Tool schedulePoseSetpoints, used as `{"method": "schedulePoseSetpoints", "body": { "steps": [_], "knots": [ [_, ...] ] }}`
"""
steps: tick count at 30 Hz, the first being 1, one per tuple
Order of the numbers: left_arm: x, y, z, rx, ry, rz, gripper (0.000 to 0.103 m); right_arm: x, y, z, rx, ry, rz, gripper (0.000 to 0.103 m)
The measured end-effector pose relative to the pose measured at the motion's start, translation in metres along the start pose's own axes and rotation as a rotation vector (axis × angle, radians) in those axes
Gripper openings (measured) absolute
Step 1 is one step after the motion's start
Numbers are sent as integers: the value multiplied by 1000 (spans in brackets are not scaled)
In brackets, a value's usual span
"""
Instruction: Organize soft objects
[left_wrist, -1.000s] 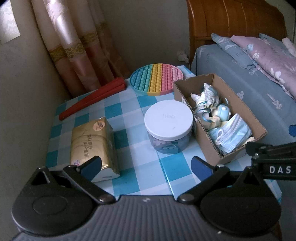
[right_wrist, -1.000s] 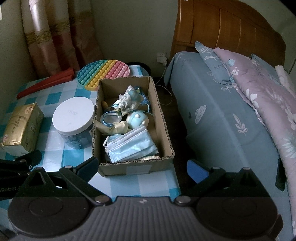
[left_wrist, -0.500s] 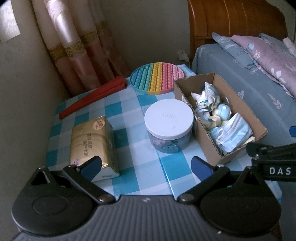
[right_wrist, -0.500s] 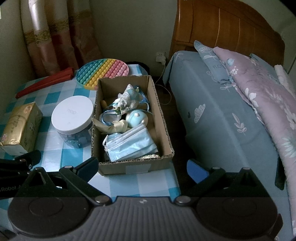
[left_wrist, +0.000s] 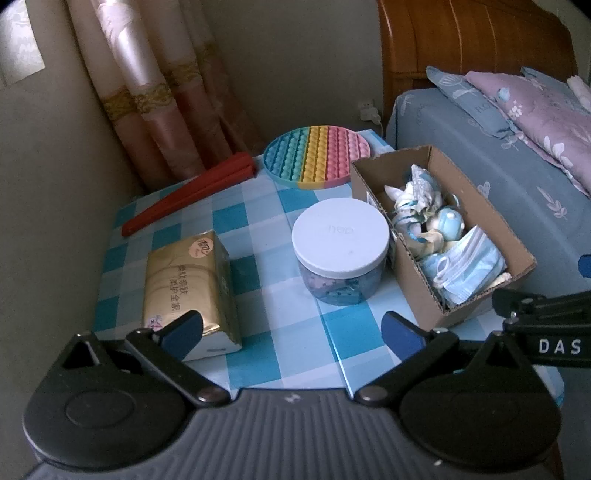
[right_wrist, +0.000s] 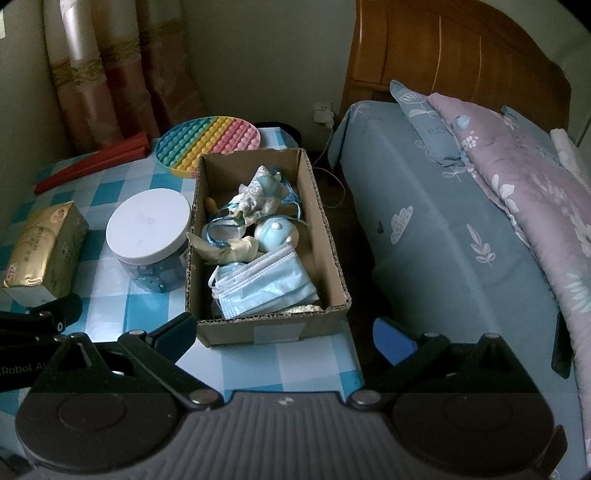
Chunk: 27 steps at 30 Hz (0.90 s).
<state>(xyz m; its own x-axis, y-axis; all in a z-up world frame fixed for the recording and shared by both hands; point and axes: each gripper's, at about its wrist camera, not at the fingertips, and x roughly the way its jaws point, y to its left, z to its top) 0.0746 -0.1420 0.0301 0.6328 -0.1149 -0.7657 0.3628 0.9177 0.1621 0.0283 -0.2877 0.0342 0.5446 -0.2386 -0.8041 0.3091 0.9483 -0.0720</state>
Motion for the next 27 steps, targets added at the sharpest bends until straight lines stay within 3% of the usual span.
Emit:
{"method": "schedulePoseSetpoints", "body": {
  "steps": [27],
  "knots": [
    [1, -1, 1, -1, 2, 1, 102, 1, -1, 1, 7, 3, 0, 103]
  ]
}}
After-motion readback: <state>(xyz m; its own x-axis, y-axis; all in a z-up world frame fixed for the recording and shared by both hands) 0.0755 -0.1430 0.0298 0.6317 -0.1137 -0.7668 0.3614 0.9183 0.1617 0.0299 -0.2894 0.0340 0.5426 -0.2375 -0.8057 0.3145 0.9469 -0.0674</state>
